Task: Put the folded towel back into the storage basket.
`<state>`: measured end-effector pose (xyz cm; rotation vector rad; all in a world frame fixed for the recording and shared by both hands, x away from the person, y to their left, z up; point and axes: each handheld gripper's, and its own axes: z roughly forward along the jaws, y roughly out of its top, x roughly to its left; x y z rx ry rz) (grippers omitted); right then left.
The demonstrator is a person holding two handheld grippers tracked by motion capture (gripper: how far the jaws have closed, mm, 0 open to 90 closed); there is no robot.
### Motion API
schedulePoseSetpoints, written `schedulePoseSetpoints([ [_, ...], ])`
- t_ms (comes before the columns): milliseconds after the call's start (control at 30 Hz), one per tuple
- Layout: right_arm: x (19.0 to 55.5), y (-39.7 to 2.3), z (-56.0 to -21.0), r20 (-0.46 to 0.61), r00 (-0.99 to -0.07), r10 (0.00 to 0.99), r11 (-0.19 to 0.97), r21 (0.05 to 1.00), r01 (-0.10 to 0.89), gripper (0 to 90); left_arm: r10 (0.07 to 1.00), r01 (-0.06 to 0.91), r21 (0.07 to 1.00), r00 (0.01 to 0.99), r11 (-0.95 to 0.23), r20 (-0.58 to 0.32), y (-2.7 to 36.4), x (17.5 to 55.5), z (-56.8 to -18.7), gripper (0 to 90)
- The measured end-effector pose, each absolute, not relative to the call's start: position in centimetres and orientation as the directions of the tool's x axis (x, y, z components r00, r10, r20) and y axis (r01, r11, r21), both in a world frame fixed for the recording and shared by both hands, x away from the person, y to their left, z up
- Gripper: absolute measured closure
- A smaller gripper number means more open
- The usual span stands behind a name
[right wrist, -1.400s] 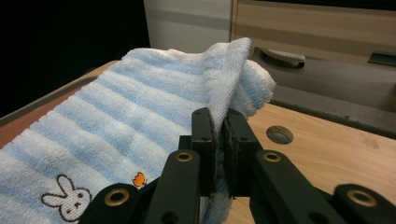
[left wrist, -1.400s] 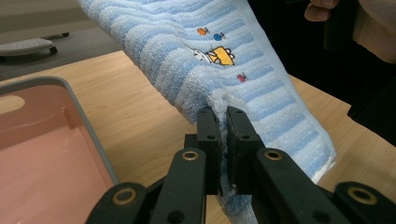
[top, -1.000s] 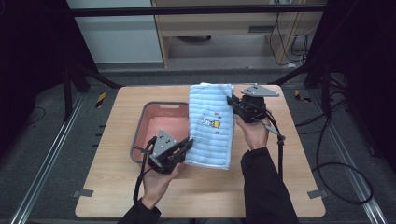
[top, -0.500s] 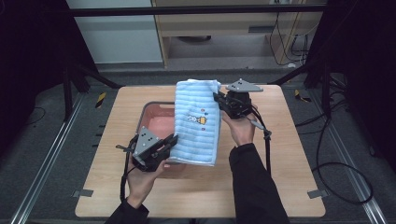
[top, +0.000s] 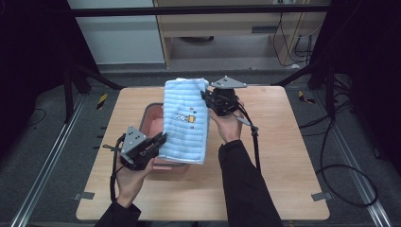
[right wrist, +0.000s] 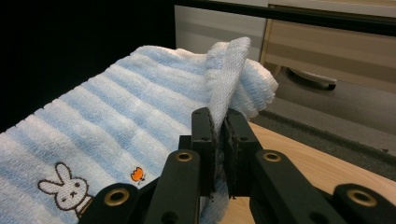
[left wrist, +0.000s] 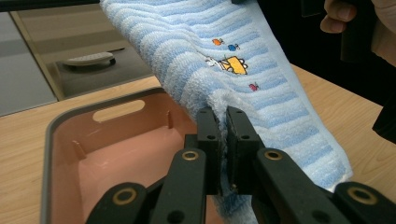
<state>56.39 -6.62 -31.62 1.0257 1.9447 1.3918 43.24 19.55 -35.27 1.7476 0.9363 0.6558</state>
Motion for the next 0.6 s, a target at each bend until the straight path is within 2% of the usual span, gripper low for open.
schedulePoseSetpoints([
  [600, 58.1, -2.8, -32.2, 0.026, -0.586, 0.81, 0.17, 0.946, 0.277, 84.1, 0.87, 0.311, 0.938, 0.493, -0.153, -0.022, 23.0, 44.4, -35.9, 85.1],
])
